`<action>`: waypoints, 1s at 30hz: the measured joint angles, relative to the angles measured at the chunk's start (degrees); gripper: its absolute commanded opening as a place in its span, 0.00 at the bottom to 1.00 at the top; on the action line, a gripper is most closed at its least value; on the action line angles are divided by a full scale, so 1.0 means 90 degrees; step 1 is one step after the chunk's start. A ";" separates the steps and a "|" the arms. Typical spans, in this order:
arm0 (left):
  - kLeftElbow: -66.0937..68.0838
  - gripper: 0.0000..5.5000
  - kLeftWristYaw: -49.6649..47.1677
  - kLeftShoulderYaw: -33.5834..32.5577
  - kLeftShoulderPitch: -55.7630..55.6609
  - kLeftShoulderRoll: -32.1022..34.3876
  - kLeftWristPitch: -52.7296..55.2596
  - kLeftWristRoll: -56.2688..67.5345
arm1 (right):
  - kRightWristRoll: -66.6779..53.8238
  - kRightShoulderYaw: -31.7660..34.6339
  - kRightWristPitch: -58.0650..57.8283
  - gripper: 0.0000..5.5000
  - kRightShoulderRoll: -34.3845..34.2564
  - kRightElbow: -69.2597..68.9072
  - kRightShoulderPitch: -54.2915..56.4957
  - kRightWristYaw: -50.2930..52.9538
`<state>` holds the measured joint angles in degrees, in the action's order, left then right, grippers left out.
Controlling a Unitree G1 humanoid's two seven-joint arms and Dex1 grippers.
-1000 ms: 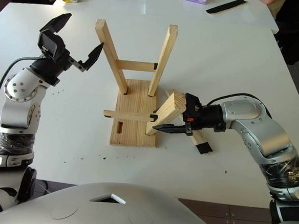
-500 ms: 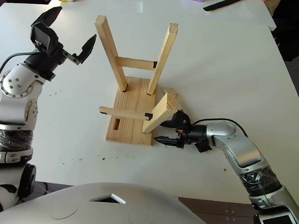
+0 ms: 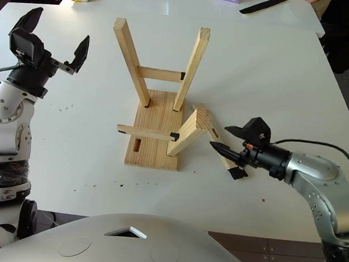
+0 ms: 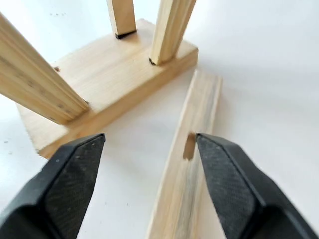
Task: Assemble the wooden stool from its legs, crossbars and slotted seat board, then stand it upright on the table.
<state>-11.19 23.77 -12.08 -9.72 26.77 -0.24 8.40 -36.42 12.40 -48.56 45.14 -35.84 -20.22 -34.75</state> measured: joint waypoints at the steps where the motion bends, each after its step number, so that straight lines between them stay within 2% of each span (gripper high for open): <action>1: -0.0027 0.98 -0.0008 -0.0020 0.0002 0.0000 0.0037 0.0000 | -0.0003 -0.0011 -0.0150 0.61 -0.0126 -0.0016 -0.0099 0.0178; 7: -0.0085 0.98 -0.0118 -0.0116 0.0027 0.0001 0.0096 -0.0003 | 0.0335 -0.0157 -0.0285 0.61 -0.0637 0.0310 -0.0201 0.0789; 18: -0.0081 0.98 -0.0150 -0.0118 0.0027 0.0000 0.0096 -0.0005 | 0.0858 -0.0327 0.0412 0.61 -0.0685 0.0828 -0.0444 0.0480; 27: -0.0085 0.98 -0.0238 -0.0195 -0.0075 -0.0017 0.0588 0.0207 | 0.1005 -0.0417 0.0801 0.39 -0.0577 0.0988 -0.0533 0.0086; 30: -0.0075 0.98 -0.0283 -0.0269 -0.0330 -0.0018 0.1067 0.0469 | 0.1042 -0.0441 0.0871 0.37 -0.0577 0.1021 -0.0527 -0.0004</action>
<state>-11.86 21.22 -14.51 -12.69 26.60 9.36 12.63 -27.04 8.43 -40.72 39.95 -26.65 -24.97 -34.79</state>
